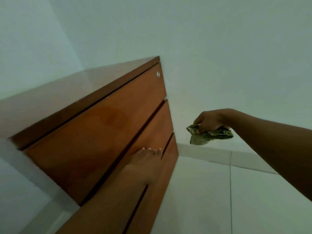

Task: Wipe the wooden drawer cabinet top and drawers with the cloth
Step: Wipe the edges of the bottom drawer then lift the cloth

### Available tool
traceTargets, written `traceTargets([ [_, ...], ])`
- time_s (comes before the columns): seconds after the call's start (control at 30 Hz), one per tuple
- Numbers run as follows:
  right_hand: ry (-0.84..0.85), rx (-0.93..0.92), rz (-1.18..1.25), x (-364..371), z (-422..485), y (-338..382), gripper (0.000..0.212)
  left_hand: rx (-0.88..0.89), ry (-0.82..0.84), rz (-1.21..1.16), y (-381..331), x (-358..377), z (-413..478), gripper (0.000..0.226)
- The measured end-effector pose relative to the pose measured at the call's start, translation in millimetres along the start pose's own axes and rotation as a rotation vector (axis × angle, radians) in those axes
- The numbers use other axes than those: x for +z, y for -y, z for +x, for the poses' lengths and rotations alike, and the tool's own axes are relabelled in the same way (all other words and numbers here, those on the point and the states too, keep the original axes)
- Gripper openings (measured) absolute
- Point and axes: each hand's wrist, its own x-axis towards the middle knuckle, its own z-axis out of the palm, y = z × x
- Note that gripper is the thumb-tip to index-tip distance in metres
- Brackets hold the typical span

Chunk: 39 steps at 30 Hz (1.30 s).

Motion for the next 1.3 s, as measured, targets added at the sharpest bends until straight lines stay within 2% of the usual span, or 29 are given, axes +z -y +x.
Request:
traceTargets([
  [0.13, -0.057, 0.022, -0.098, -38.3, -54.2, 15.5, 0.027, -0.012, -0.072, 0.062, -6.7, -23.2, -20.6, 0.077],
  [0.33, -0.104, -0.029, -0.124, -71.3, -114.3, 55.7, 0.025, -0.013, -0.213, -0.041, -9.1, -79.8, -57.6, 0.071],
  [0.53, -0.065, -0.081, -0.207, -85.4, -162.7, 96.0, 0.022, -0.092, -0.281, -0.073, 1.9, -115.9, -89.0, 0.071],
  [0.67, -0.122, -0.084, -0.262, -102.9, -191.3, 101.9, 0.020, -0.088, -0.306, -0.098, -2.9, -129.7, -106.7, 0.069],
  [0.83, -0.204, -0.157, -0.197, -103.2, -180.3, 117.9, 0.022, -0.104, -0.349, -0.134, 1.1, -149.7, -116.4, 0.070],
  [0.93, -0.216, -0.215, -0.187, -105.6, -156.8, 132.9, 0.021, -0.122, -0.388, -0.175, 15.0, -156.6, -106.2, 0.069],
  [1.07, -0.202, -0.278, -0.140, -120.0, -123.8, 147.1, 0.017, -0.160, -0.362, -0.267, 29.3, -174.0, -91.9, 0.069],
  [1.3, -0.083, -0.270, -0.104, -212.0, -139.1, 191.1, 0.019, -0.241, -0.266, -0.399, 71.7, -274.4, -98.0, 0.052],
])
